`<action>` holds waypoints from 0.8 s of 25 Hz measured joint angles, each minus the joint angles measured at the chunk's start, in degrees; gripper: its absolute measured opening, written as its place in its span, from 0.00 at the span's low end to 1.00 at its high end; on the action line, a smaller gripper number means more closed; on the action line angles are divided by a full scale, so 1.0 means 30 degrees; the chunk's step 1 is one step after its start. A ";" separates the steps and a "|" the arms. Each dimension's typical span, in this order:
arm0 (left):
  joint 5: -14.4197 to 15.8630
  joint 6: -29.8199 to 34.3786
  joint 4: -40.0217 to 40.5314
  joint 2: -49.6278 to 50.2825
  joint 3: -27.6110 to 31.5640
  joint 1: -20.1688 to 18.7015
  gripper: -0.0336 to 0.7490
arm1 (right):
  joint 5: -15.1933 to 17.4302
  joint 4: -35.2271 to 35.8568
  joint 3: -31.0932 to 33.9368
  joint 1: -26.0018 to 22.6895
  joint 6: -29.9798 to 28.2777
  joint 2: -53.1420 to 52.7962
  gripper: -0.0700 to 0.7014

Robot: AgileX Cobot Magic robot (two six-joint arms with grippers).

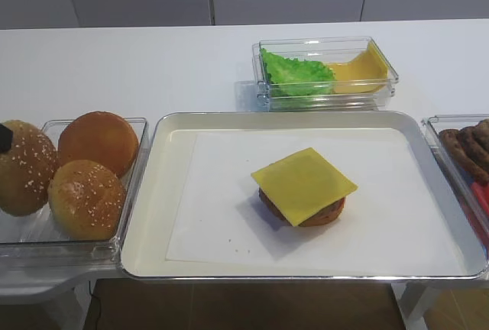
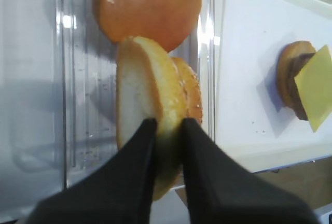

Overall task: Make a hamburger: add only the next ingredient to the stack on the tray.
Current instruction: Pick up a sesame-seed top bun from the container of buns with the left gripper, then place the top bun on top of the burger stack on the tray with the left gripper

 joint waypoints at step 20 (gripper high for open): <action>-0.0033 0.0287 -0.4339 -0.3198 -0.0040 -0.0878 0.17 | 0.0000 0.0000 0.0000 0.0000 0.0000 0.0000 0.36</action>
